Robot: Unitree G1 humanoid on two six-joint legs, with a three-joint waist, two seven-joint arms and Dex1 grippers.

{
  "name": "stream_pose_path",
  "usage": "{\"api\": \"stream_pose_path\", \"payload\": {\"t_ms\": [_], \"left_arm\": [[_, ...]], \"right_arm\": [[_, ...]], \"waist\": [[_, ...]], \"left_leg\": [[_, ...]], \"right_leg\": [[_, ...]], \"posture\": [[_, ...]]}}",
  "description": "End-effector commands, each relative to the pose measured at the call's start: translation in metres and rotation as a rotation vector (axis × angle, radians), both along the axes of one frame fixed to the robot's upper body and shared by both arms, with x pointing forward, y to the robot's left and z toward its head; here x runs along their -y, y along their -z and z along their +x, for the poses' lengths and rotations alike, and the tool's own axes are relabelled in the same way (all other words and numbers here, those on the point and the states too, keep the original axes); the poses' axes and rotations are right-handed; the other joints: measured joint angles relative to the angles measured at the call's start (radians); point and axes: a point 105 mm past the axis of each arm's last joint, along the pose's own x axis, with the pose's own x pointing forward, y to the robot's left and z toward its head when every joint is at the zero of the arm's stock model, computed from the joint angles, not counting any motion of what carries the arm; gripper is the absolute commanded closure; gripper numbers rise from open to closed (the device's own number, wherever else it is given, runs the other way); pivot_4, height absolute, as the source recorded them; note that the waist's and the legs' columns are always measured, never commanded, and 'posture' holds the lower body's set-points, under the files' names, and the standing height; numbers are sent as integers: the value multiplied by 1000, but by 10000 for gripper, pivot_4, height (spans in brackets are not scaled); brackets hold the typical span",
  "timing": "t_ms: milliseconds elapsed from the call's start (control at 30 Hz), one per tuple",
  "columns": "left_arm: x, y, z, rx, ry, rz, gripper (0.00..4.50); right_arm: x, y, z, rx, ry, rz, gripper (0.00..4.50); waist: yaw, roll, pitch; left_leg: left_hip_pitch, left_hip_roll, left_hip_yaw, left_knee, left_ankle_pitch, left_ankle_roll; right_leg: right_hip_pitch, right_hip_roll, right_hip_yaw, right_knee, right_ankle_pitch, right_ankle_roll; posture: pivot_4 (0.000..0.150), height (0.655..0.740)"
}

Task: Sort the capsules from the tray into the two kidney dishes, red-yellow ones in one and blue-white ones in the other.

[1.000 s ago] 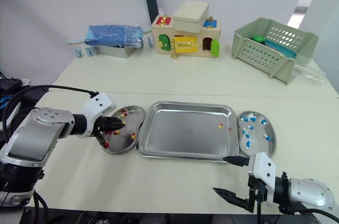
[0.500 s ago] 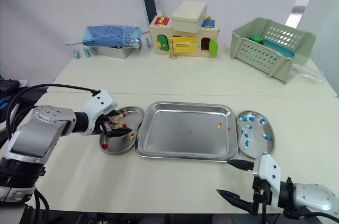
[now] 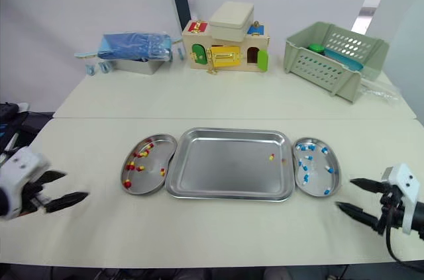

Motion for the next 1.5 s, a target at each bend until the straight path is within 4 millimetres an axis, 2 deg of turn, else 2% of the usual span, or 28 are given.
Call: {"api": "stream_pose_path", "payload": {"t_ms": [33, 167, 400, 567, 667, 733, 767, 900, 1133, 1333, 1500], "left_arm": [[-11, -6, -14, 55, -58, 32, 322], [-19, 2, -29, 42, -107, 32, 322], [-19, 2, -34, 39, -126, 25, 322], [-19, 0, -30, 34, -122, 27, 322], [-10, -1, -22, 30, -90, 4, 322], [3, -8, -11, 50, -43, -33, 322], [12, -12, -5, 60, -10, -53, 322], [87, -35, 43, 98, 273, -125, 322], [182, -48, 89, 132, 649, -139, 322], [265, -38, 103, 159, 984, -146, 322], [312, -24, 131, 184, 1089, -124, 322]], "right_arm": [[18, -3, 5, 20, 4, -48, 0], [30, 0, 13, 16, -1, -67, 0], [34, 3, 20, 22, -8, -71, 0], [33, 2, 20, 33, -6, -65, 0], [29, 4, 14, 29, -10, -44, 0], [21, 7, 7, 20, -31, -26, 0], [14, 8, 3, 17, -48, -15, 0], [-34, 8, -19, 30, -119, 70, 0], [-91, 8, -44, 76, -119, 160, 0], [-119, 22, -57, 66, -89, 203, 0], [-129, 27, -52, 104, -28, 212, 0]], "waist": [[3, 0, 0], [10, 0, 0], [10, 0, 0], [10, 0, 0], [11, 0, 0], [14, 0, 0], [15, 0, 0], [35, 0, -1], [10, 0, -1], [5, 0, -1], [11, 0, -1]], "left_leg": [[0, 0, 0, 0, 0, 0], [0, 0, 0, 0, 0, 0], [0, 0, 0, 0, 0, 0], [0, 0, 0, 0, 0, 0], [0, 0, 0, 0, 0, 0], [0, 0, 0, 0, 0, 0], [0, -1, 0, 0, 0, 0], [-1, 0, -3, 1, 0, 0], [-1, 0, 0, 1, 0, -1], [-1, 0, -1, 2, 0, -1], [-1, -1, -1, 3, 0, -1]], "right_leg": [[0, 0, 0, 0, 0, 0], [0, -1, 0, 0, 0, 0], [0, -1, 0, 0, 0, 0], [0, -1, 0, 0, 0, 0], [0, -1, 0, 0, 0, 0], [0, -1, 0, 0, 0, 0], [0, -1, 0, 0, 0, 0], [1, 0, -3, 0, 0, 0], [0, 1, -1, 0, 0, 0], [1, 1, 0, 1, 0, 1], [1, 1, -1, 1, 0, 1]], "posture": [[1500, 7400], [1500, 7400], [1500, 7400], [1500, 7400], [1500, 7400], [1500, 7400], [1500, 7400], [1500, 7400], [1500, 7400], [1500, 7400], [1500, 7400]]}}
